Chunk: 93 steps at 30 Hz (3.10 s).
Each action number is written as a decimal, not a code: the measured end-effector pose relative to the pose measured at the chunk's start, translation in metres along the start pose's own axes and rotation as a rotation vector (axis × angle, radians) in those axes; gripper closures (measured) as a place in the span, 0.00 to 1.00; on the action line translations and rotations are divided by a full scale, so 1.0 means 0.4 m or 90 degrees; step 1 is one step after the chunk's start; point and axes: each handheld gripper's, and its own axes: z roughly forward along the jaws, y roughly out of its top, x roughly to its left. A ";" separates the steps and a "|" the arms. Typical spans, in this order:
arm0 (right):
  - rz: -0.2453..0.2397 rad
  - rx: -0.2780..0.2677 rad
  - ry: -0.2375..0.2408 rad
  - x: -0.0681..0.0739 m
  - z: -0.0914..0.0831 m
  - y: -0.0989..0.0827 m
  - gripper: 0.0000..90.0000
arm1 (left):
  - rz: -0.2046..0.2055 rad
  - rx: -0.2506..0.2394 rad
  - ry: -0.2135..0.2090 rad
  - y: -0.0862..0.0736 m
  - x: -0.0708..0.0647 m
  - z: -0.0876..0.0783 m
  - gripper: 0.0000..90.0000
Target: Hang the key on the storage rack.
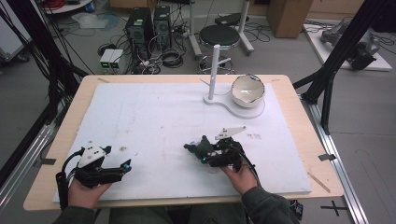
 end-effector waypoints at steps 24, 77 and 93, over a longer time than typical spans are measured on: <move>-0.025 -0.068 0.012 -0.007 -0.049 0.009 0.44 | 0.001 0.000 -0.002 -0.001 0.002 -0.001 0.17; -0.064 -0.117 0.054 -0.078 -0.165 0.156 0.44 | -0.004 -0.007 0.000 0.000 0.006 -0.004 0.17; -0.057 -0.121 0.044 -0.112 -0.181 0.197 0.44 | -0.006 -0.006 0.000 0.000 0.009 -0.005 0.17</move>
